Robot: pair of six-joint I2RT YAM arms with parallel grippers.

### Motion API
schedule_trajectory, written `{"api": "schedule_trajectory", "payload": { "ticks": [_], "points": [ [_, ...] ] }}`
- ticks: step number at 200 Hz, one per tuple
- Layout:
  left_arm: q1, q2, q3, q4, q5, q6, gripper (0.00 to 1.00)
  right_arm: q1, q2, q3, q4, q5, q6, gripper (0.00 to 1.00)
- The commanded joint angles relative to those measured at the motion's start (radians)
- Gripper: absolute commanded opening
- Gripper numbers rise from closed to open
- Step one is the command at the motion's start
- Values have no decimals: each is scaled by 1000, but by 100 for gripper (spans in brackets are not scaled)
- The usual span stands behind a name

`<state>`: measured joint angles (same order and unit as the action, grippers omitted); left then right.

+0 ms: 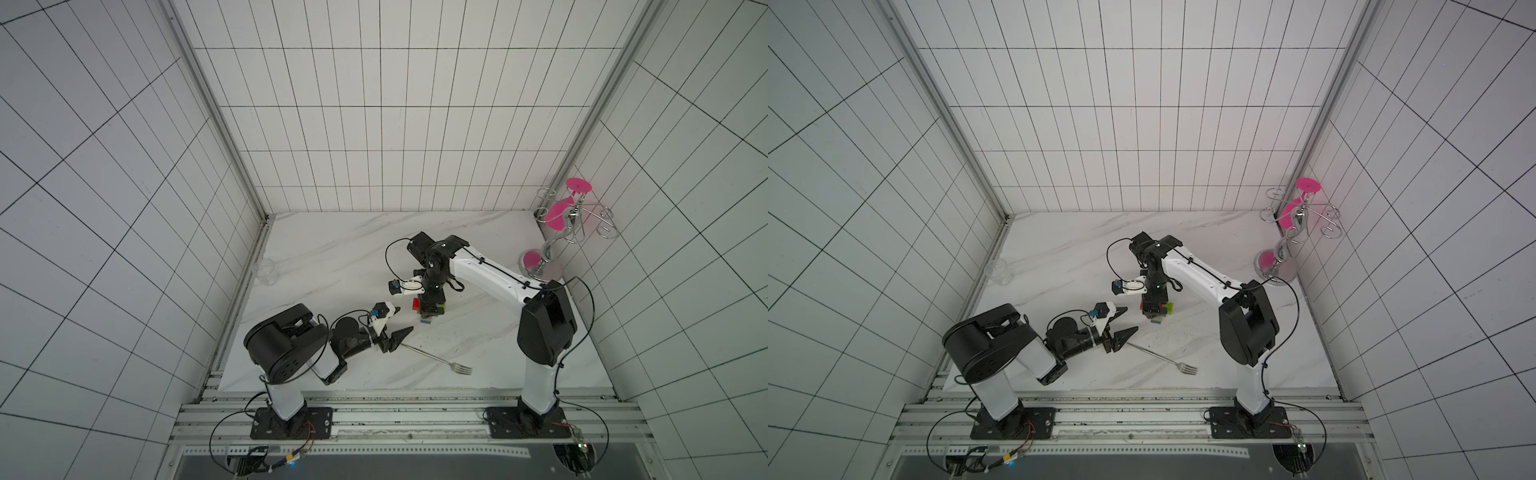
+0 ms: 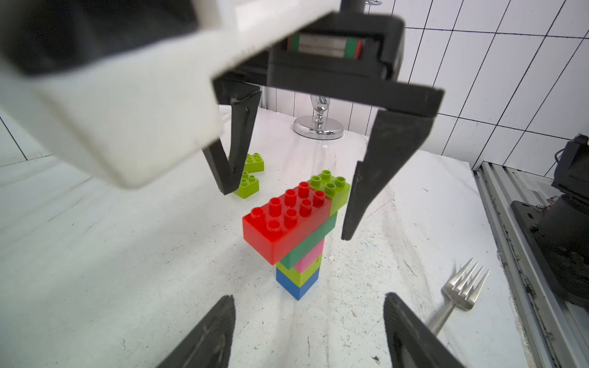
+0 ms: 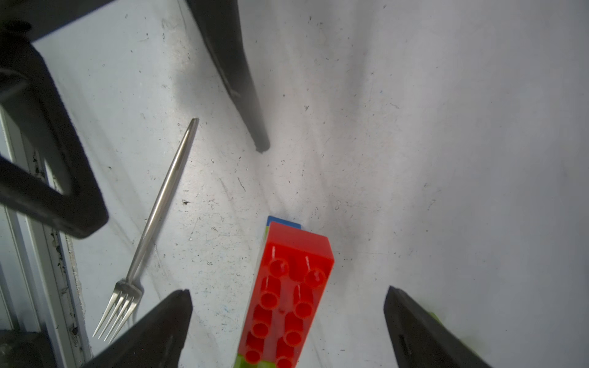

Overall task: Assemble a spoon with lego
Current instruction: Assemble the lego brick with the lego brick, then pick up the lego brick from the center of the board.

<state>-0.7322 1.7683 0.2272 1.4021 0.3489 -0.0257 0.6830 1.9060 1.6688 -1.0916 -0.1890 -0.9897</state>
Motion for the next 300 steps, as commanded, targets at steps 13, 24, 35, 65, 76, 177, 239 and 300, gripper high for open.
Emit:
{"api": "schedule_trajectory", "payload": {
  "ticks": [13,24,35,65,76,177,239,300],
  "points": [
    [-4,14,3,12,11,4,72,6,-51,88,-65,-48,5,98],
    [-4,9,1,11,13,-3,72,-7,-74,94,-26,-37,42,99],
    [-4,-3,-2,12,9,-18,72,-29,-102,95,66,15,142,99],
    [-4,-67,1,9,-47,-121,79,-128,-162,79,395,333,490,99],
    [-4,-119,-9,-13,-90,-177,99,-169,-176,39,495,431,547,99],
    [-4,-919,169,-1236,-443,-244,99,-460,62,3,471,19,416,78],
    [-7,-918,158,-1205,-411,-298,99,-468,284,205,218,31,335,73],
    [-7,-919,156,-1195,-368,-330,99,-488,376,308,114,51,306,68]
  ]
}}
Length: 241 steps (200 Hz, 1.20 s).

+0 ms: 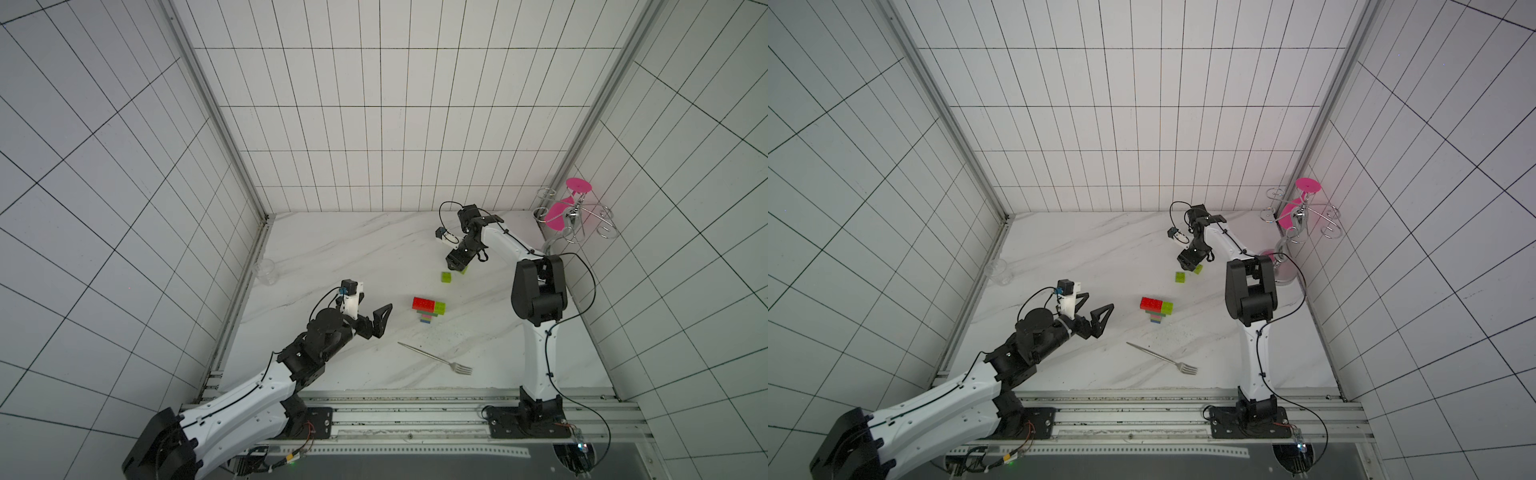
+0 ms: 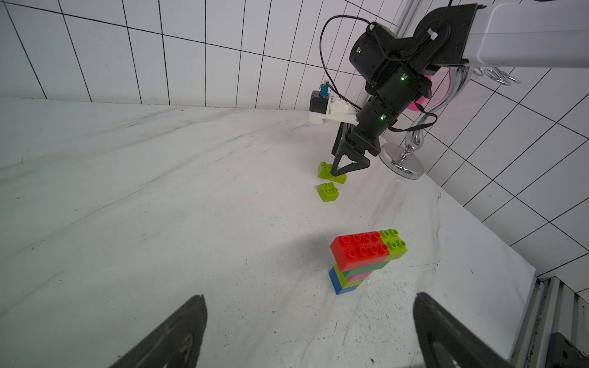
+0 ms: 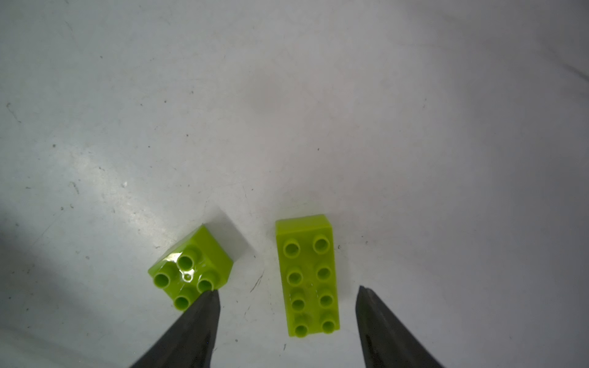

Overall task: Assemble a spoon with lego
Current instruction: Pick up the lego brick from the center of the board.

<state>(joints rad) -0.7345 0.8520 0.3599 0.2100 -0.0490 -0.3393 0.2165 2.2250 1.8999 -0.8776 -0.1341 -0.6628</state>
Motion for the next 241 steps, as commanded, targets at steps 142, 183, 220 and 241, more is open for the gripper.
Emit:
{"api": "schedule_trajectory", "payload": {
  "ticks": [142,183,220,241],
  "points": [
    [-5,25,28,8,42,-12,99,-39,190,190,-152,-56,-52,54],
    [-5,36,29,14,44,-11,99,-23,221,220,-160,-45,-53,34],
    [-5,47,29,15,38,-8,99,-28,166,171,-135,-60,-66,19],
    [-5,53,31,14,35,-7,99,-30,99,114,-102,-74,-66,14]
  ]
}}
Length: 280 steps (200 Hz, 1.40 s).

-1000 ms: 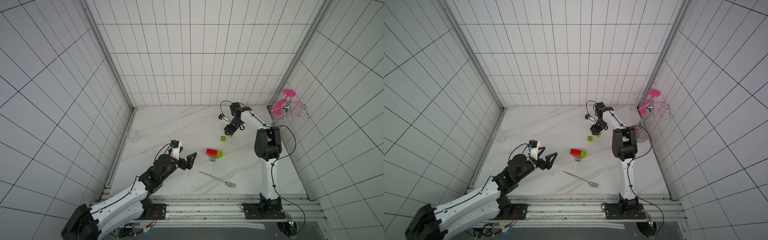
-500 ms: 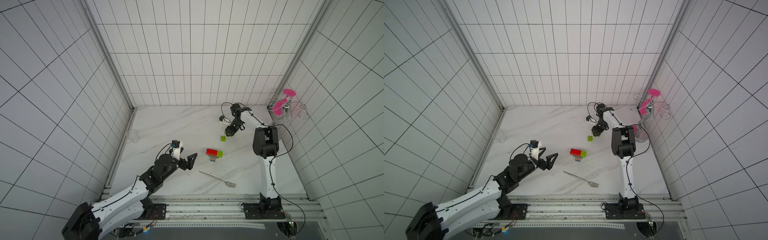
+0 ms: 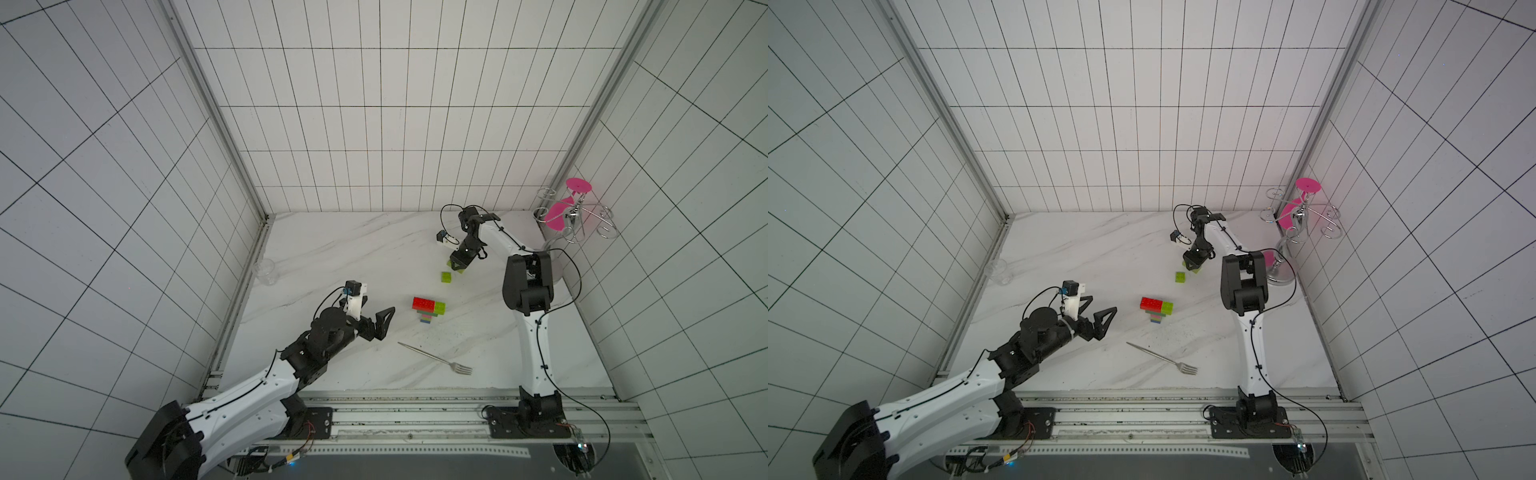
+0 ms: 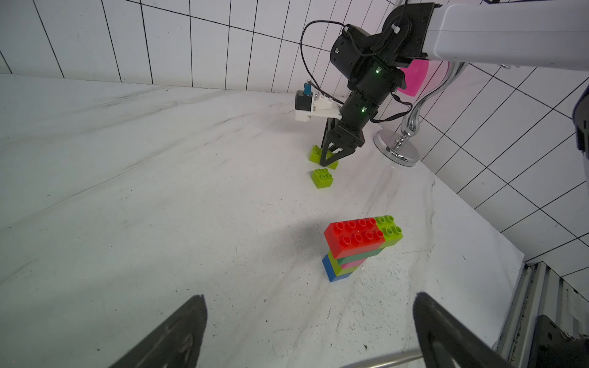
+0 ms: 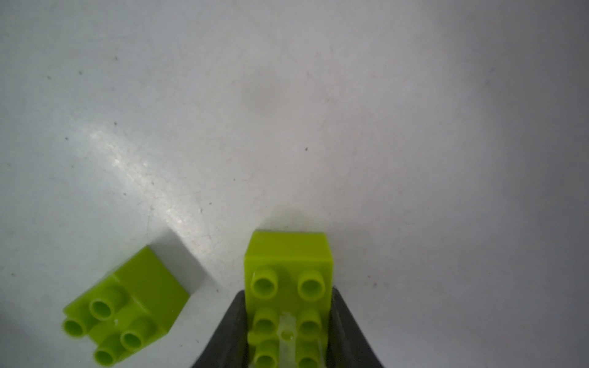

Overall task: Assemble a spoon with lego
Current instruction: Pick up the lego brick from the center of the board, then assemble the lego brick with the lego brick.

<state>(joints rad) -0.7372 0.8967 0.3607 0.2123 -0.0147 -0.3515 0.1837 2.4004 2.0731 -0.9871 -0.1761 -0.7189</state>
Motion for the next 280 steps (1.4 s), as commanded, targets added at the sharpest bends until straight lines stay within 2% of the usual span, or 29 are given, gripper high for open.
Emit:
{"api": "schedule_trajectory", "payload": {
  "ticks": [1,57,90,125,152,180,198,225,254,280],
  "points": [
    [-2,8,30,12,1,5,99,2,-80,-63,9,-32,-10,14],
    [-2,-22,23,2,-1,-1,99,18,-367,-294,170,-60,55,6],
    [-2,-48,18,-9,-5,-10,99,41,-582,-453,242,-33,107,6],
    [-2,-79,8,-15,-32,-16,99,154,-778,-659,285,57,135,7],
    [-2,-94,2,-16,-35,-24,99,272,-867,-727,217,83,119,7],
    [-2,-109,-3,-19,-45,-33,99,335,-909,-691,101,14,101,7],
    [-2,-124,-9,-18,-49,-40,99,360,-904,-670,36,-55,38,8],
    [-1,-145,-17,-18,-62,-40,99,416,-844,-632,-48,-29,-60,9],
    [-1,-165,-30,-12,-92,-40,99,470,-758,-554,-111,73,-70,9],
    [-2,-173,-39,-3,-106,-36,99,476,-732,-545,-107,67,-71,9]
  ]
}}
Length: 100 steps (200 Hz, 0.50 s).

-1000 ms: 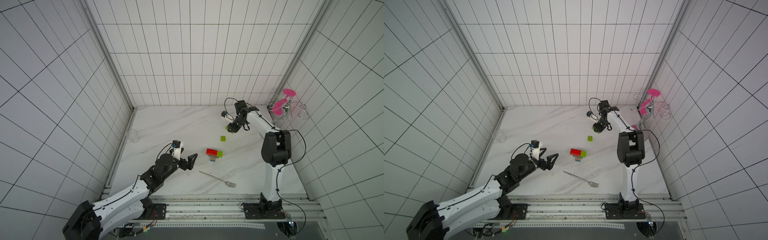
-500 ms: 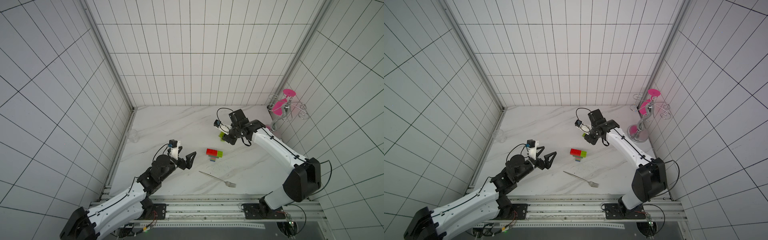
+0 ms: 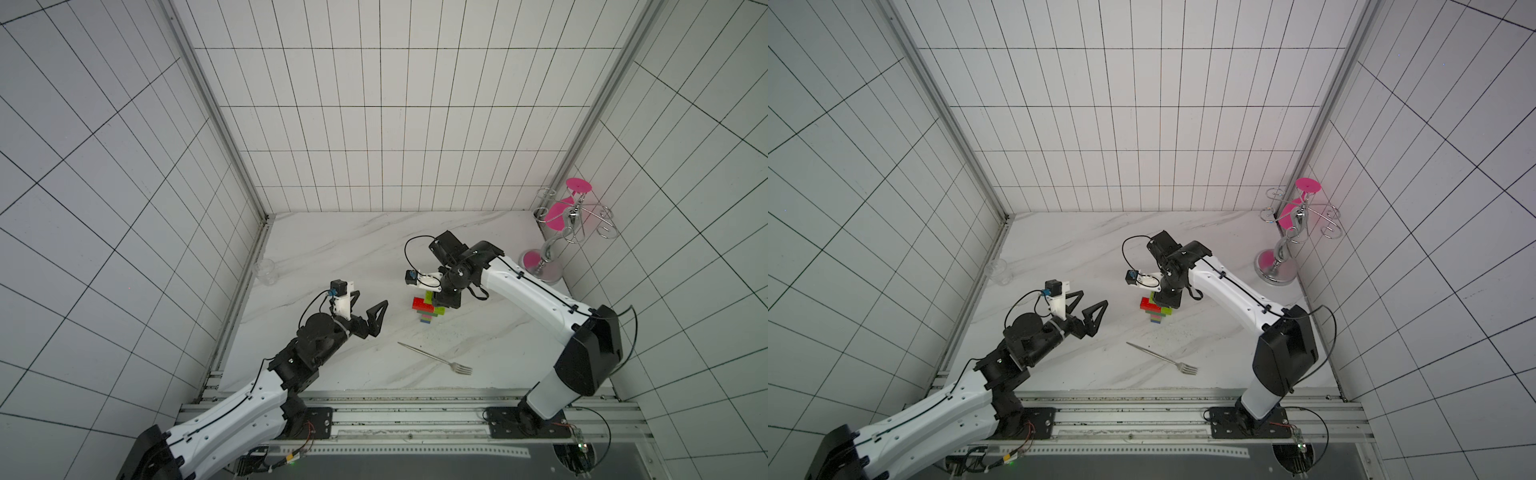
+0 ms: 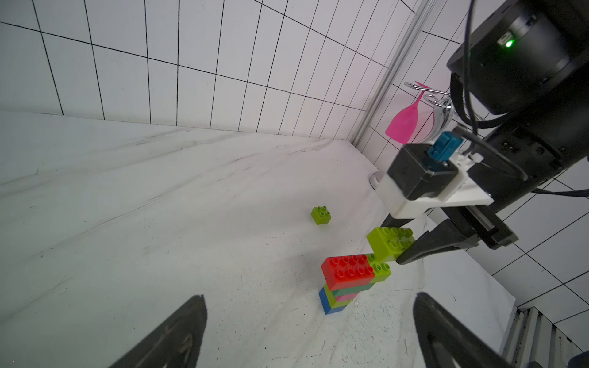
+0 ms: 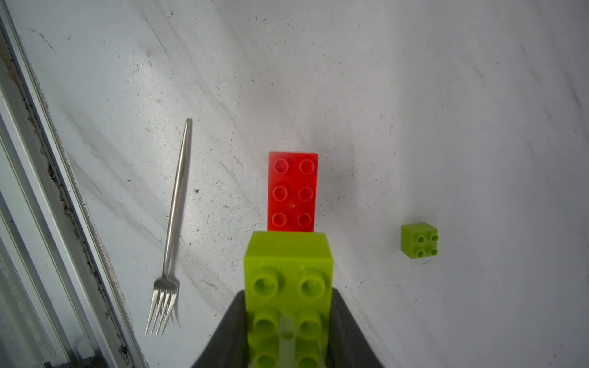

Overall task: Assemble a spoon with lego
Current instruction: Assemble the lego brick with the lego brick.

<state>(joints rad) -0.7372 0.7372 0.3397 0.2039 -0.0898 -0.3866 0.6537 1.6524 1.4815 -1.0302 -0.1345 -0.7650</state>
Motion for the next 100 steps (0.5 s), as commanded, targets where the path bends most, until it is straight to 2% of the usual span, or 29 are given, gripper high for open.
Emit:
{"api": "schedule_trajectory", "payload": {
  "ticks": [1,70,100],
  "points": [
    [-1,-14,-18,5,-32,0,99,6,17,46,-63,26,-25,9],
    [-1,-11,-21,5,-46,7,99,5,72,56,-32,37,-37,9],
    [-1,-1,-20,8,-45,10,99,3,108,88,-38,39,4,10]
  ]
}}
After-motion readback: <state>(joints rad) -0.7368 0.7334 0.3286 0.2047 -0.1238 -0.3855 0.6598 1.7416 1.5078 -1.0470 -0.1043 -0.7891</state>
